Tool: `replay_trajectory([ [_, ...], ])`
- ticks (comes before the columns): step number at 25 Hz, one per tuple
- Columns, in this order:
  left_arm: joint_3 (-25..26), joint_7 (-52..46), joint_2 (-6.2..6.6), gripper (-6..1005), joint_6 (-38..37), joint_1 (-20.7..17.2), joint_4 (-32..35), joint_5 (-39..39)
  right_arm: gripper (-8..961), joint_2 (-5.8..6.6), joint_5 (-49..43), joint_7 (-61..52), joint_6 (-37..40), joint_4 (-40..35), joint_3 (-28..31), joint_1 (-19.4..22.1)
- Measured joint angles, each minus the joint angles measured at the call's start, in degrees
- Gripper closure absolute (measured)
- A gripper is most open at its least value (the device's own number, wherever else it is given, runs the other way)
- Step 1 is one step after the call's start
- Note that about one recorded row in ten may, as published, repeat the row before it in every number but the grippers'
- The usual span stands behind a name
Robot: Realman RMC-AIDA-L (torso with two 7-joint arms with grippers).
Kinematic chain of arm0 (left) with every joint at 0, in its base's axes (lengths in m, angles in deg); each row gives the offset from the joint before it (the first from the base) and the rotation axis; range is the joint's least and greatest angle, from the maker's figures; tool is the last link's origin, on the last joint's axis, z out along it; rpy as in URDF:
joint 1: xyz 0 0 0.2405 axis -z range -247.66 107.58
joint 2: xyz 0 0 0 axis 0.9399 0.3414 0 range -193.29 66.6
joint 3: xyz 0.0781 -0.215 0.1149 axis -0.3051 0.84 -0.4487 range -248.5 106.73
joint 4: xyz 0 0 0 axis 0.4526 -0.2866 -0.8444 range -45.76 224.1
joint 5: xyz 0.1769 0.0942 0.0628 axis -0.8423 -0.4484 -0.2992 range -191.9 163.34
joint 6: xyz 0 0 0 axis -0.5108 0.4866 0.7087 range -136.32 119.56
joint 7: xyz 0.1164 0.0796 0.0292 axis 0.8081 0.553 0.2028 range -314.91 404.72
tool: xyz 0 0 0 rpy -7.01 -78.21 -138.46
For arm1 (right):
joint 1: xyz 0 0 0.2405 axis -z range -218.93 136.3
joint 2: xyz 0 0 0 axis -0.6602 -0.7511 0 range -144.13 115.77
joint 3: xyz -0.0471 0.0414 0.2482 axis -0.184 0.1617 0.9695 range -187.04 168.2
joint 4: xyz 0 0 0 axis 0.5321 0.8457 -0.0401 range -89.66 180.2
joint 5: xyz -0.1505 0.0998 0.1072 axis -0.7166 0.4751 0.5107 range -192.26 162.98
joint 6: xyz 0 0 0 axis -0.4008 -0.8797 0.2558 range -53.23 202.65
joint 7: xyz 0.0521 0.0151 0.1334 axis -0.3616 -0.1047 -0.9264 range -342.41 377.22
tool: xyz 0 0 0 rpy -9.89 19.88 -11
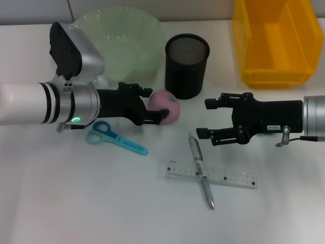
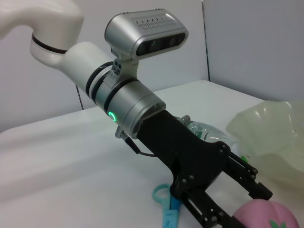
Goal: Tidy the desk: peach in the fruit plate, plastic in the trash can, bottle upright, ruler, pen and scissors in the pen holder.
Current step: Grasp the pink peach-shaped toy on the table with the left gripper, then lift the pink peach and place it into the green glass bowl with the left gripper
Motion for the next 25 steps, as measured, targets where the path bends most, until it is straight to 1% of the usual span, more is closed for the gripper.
replay_trajectory([
  [6, -0.4, -0.3, 0.00, 324, 0.2, 0.7, 0.0, 0.0, 115, -0.06, 0.0, 0.0, -0.3, -0.1, -0.1, -0.1],
  [13, -0.1, -0.7, 0.12, 488, -0.8, 0.3, 0.5, 1.4, 114, -0.07, 0.0, 0.0, -0.3, -0.1, 0.0, -0.1],
  [15, -0.1, -0.7, 0.29, 536, -2.1, -0.1, 0.6, 2.0, 115, -0.07, 0.0, 0.0, -0.3, -0.1, 0.0, -0.1],
  [16, 0.2, -0.7, 0.51, 559, -4.2, -0.7, 1.3, 2.9, 115, -0.06, 0.0, 0.0, -0.3, -0.1, 0.1, -0.1],
  [17, 0.2, -0.7, 0.51, 617, -4.2, -0.7, 1.3, 2.9, 115, -0.06, 0.0, 0.0, -0.3, -0.1, 0.1, -0.1],
  [20, 1.0, -0.4, 0.64, 790, -8.3, -3.2, 4.7, 5.0, 115, -0.04, 0.0, 0.0, -0.3, 0.0, 0.1, -0.1],
  [21, 1.6, -0.1, 0.63, 809, -10.1, -5.4, 7.5, 7.5, 115, -0.03, 0.0, 0.0, -0.3, 0.0, 0.1, -0.1],
  [22, 1.6, -0.1, 0.63, 829, -10.1, -5.4, 7.5, 7.5, 115, -0.03, 0.0, 0.0, -0.3, 0.0, 0.1, -0.1],
  [23, 2.0, 0.2, 0.63, 848, -10.8, -6.9, 9.3, 10.0, 115, -0.03, 0.0, 0.0, -0.4, 0.0, 0.0, -0.1],
  [25, 3.3, 1.5, 0.61, 887, -10.9, -8.7, 10.9, 15.0, 115, -0.04, 0.0, 0.0, -0.4, 0.0, 0.0, -0.1],
])
